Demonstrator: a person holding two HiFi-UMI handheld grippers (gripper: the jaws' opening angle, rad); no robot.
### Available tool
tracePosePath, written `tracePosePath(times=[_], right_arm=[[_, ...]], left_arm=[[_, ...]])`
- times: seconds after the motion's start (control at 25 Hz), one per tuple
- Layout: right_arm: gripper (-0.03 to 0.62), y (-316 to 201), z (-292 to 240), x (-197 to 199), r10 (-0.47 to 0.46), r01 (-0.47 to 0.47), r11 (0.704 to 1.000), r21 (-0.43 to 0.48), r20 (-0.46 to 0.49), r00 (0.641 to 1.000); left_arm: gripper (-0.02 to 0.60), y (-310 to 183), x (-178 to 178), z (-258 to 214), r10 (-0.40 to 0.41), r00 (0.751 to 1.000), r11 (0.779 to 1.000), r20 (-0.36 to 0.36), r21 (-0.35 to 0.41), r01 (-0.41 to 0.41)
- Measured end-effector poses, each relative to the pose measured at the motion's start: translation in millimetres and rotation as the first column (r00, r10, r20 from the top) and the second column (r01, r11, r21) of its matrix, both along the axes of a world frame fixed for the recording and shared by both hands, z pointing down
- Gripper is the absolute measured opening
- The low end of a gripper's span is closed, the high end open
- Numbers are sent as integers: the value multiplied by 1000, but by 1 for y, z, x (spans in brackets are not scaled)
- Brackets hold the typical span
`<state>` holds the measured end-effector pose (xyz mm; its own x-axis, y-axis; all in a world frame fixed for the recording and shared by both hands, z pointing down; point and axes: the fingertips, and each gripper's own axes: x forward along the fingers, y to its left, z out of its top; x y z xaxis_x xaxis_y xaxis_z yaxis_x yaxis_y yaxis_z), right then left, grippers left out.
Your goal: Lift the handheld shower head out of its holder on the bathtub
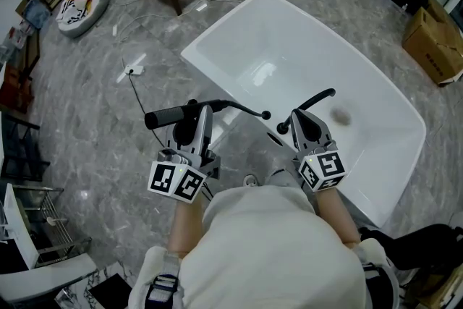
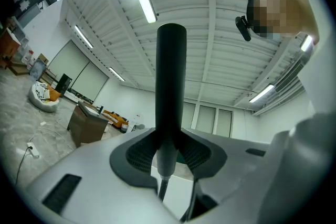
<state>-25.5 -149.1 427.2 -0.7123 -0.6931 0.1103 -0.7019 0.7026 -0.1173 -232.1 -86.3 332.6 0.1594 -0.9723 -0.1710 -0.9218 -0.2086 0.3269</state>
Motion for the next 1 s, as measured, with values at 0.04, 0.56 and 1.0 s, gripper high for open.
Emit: tracePosePath(times=[0.04,0.56,1.0], right_arm=[[20,0,0,0,-1,1,1000,0,-1,1000],[20,-1,4,1,28,-28,1000,9,-63,998],[20,0,2,-3,20,-19,1000,12,-60,998]], left_arm=[[140,0,0,0,1,1000,1000,-2,0,-1],[140,0,-1,1,6,1000,1000,-22,-5,-7],[140,0,-1,2,9,1000,1000,-24,-7,-9]])
